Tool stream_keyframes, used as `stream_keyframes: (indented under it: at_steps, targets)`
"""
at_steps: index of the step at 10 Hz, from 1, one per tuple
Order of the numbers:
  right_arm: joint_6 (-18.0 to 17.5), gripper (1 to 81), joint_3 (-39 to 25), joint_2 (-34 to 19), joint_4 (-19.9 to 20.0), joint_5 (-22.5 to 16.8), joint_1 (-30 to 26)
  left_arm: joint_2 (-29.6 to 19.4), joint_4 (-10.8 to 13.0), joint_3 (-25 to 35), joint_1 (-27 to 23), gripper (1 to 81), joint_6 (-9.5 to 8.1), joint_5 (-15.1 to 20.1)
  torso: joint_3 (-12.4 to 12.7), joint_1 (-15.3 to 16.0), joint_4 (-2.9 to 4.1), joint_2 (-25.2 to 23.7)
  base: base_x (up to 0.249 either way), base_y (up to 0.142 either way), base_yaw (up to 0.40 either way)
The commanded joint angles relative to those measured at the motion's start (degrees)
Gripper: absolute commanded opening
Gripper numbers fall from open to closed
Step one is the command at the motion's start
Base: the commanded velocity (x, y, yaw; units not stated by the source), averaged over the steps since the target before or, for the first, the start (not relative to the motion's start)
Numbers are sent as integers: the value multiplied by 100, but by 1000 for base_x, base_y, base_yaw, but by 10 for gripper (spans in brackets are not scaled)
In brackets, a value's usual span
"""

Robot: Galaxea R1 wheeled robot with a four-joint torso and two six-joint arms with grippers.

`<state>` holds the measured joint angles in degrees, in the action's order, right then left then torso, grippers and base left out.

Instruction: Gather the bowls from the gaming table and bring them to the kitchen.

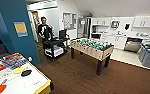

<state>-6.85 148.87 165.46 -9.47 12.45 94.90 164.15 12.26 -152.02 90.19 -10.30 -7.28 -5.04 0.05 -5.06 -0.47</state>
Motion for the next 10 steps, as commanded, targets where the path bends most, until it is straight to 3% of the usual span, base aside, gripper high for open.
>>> stream_keyframes:
  at_steps: [1, 10]
  targets:
    - [8, 10, 9, -11, -72, -243, -177, -92, 13, -39, -181, 10, 37, 280, 0, 0, 0, 0, 0, 0, -392]
    - [8, 10, 62, 7, -81, -243, -195, -75, 4, -65, -181, 10, 37, 271, 0, 0, 0, 0, 0, 0, -392]
